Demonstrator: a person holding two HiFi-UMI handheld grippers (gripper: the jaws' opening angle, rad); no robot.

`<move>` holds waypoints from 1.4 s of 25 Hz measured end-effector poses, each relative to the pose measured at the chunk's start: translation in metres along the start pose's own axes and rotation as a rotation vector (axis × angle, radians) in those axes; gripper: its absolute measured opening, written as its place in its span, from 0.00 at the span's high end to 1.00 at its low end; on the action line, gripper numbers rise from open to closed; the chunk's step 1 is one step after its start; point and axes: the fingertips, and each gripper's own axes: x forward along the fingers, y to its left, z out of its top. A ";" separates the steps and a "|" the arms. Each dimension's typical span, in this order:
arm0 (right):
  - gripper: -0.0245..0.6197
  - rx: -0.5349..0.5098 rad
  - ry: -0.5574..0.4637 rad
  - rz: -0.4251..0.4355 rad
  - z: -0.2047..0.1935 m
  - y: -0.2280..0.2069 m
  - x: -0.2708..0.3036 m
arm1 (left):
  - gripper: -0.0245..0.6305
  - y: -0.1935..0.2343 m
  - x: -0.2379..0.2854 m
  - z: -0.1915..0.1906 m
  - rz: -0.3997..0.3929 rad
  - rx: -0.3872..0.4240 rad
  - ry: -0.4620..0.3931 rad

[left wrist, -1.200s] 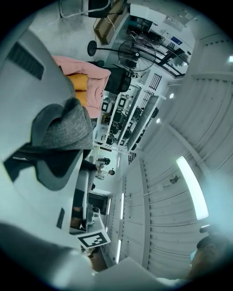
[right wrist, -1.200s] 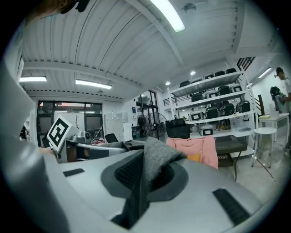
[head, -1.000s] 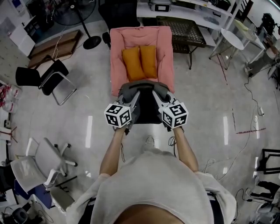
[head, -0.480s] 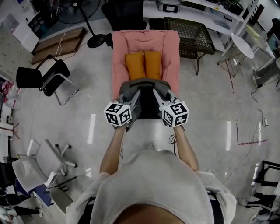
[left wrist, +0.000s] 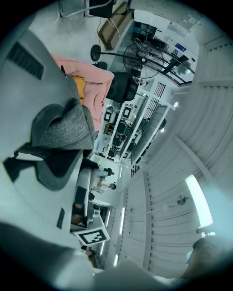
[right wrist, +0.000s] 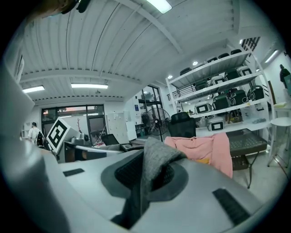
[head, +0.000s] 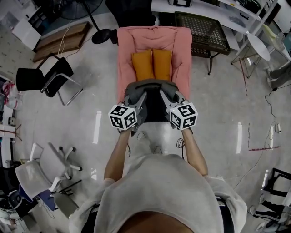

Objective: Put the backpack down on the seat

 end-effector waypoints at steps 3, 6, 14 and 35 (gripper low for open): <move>0.92 0.001 0.014 -0.002 -0.004 -0.006 0.017 | 0.91 0.016 0.009 -0.001 -0.002 -0.009 0.010; 0.92 0.007 0.028 -0.017 -0.008 -0.011 0.037 | 0.91 0.037 0.018 -0.002 -0.013 -0.021 0.017; 0.92 0.049 0.061 -0.080 -0.012 -0.030 0.086 | 0.91 0.084 0.042 0.003 -0.066 -0.070 0.056; 0.92 0.118 0.110 -0.197 -0.035 -0.065 0.166 | 0.91 0.168 0.088 -0.003 -0.191 -0.114 0.160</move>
